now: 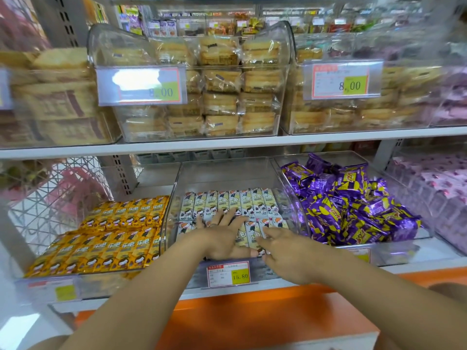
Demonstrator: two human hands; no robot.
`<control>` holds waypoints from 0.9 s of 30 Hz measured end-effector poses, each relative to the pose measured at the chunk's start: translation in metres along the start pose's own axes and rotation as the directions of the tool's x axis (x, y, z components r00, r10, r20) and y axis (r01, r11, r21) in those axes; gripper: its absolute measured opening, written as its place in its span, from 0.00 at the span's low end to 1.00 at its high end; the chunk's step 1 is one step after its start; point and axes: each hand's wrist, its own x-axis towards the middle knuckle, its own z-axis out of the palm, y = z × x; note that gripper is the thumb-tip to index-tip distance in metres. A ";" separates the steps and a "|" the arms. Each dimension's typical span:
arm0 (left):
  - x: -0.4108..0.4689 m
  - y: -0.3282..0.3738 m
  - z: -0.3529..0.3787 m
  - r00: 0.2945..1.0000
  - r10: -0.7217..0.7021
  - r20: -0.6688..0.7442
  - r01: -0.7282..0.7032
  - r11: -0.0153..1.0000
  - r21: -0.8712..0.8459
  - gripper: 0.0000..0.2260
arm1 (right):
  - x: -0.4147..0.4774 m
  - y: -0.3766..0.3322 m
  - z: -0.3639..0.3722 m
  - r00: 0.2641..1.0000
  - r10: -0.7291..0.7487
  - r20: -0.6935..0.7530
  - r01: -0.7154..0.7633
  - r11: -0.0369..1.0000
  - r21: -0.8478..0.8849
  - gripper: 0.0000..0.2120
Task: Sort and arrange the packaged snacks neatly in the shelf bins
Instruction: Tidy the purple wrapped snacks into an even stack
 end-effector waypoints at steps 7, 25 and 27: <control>-0.004 0.002 0.002 0.998 0.008 -0.058 -0.008 1.000 0.002 0.40 | -0.003 0.000 -0.008 0.998 -0.036 0.052 0.035 0.999 0.021 0.19; -0.018 -0.014 0.003 0.992 0.046 -0.117 -0.049 0.998 -0.028 0.35 | 0.041 0.009 -0.031 0.994 -0.036 0.104 0.011 0.972 0.234 0.34; -0.018 -0.014 0.003 0.995 0.028 -0.092 -0.030 0.999 -0.019 0.34 | 0.039 0.008 -0.030 0.995 -0.044 0.089 0.021 0.968 0.248 0.34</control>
